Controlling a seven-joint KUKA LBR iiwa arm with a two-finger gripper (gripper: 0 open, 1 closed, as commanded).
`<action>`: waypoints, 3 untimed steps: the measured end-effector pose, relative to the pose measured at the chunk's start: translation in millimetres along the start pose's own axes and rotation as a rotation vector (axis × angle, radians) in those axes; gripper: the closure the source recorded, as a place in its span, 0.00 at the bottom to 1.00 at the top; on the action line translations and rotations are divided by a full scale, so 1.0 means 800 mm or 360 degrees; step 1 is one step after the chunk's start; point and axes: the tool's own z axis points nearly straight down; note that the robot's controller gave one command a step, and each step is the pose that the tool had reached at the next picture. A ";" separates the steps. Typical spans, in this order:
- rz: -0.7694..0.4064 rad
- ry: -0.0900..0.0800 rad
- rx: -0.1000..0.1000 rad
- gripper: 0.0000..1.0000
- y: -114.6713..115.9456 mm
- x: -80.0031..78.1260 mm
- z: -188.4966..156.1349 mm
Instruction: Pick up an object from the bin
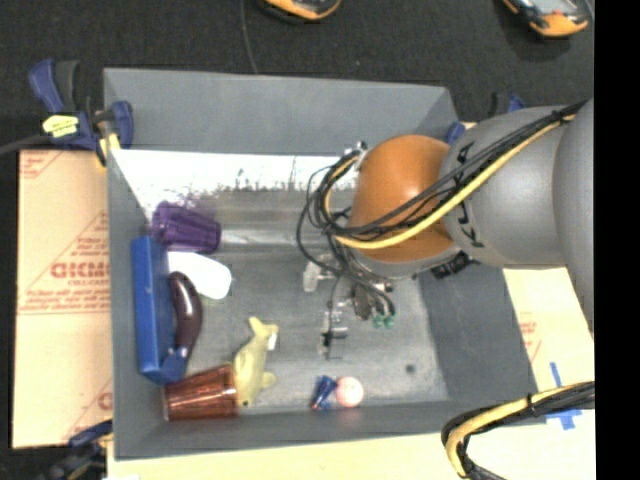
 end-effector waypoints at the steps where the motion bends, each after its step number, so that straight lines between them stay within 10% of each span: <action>1: -0.0381 -0.0003 0.0001 0.00 0.064 0.016 0.070; 3: -0.0910 0.0009 -0.0004 0.00 0.125 0.087 0.048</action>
Offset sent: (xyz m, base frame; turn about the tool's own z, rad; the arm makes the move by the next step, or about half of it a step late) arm -0.0383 0.0752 -0.0291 -0.5149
